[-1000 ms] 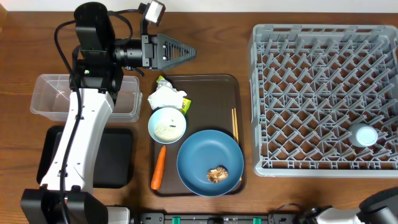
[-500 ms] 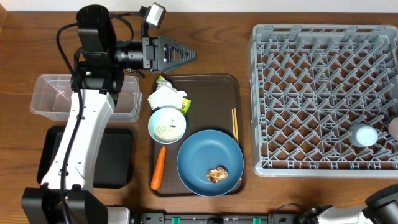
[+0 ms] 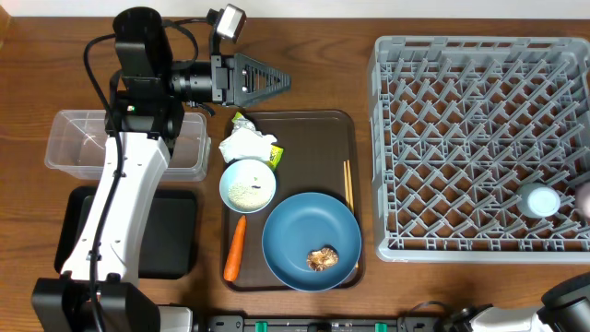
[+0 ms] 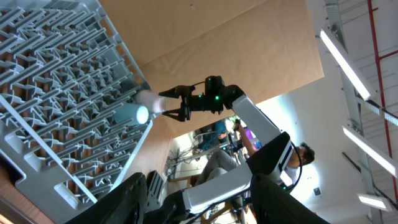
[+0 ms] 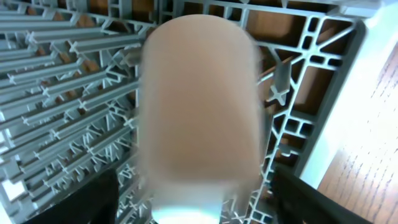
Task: Sort waste into correct bins and load items into the dishwasher rack
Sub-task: 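Release the pink cup and raise the right gripper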
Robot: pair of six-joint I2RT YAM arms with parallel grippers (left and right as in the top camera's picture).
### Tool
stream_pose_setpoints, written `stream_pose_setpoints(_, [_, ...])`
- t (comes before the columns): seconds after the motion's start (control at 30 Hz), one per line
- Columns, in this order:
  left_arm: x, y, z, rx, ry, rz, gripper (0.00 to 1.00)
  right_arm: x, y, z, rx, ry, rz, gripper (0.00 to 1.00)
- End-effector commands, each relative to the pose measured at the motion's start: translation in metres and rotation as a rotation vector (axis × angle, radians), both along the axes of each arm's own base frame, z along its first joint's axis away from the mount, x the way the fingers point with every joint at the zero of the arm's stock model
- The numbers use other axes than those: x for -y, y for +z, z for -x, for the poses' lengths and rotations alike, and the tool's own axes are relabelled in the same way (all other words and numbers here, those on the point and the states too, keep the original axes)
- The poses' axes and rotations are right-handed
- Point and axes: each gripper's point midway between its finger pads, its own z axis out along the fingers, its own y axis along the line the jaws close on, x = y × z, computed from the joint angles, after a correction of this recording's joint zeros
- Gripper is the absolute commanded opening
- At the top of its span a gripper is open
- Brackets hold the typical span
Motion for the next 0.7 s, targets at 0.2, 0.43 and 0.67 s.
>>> stream_pose_setpoints(0.2, [0.000,0.004,0.006,0.039,-0.007,0.002,0.55,-0.007,0.010,-0.014,0.103,0.022,-0.047,0.70])
stream_pose_setpoints(0.43, [0.000,0.004,0.006,0.041,-0.008,0.002,0.55,-0.031,0.077,-0.057,0.383,0.242,0.021,0.67])
stream_pose_setpoints(0.67, [0.000,0.007,0.004,0.133,0.011,0.000,0.65,-0.116,0.190,-0.083,0.613,0.586,0.233,0.71])
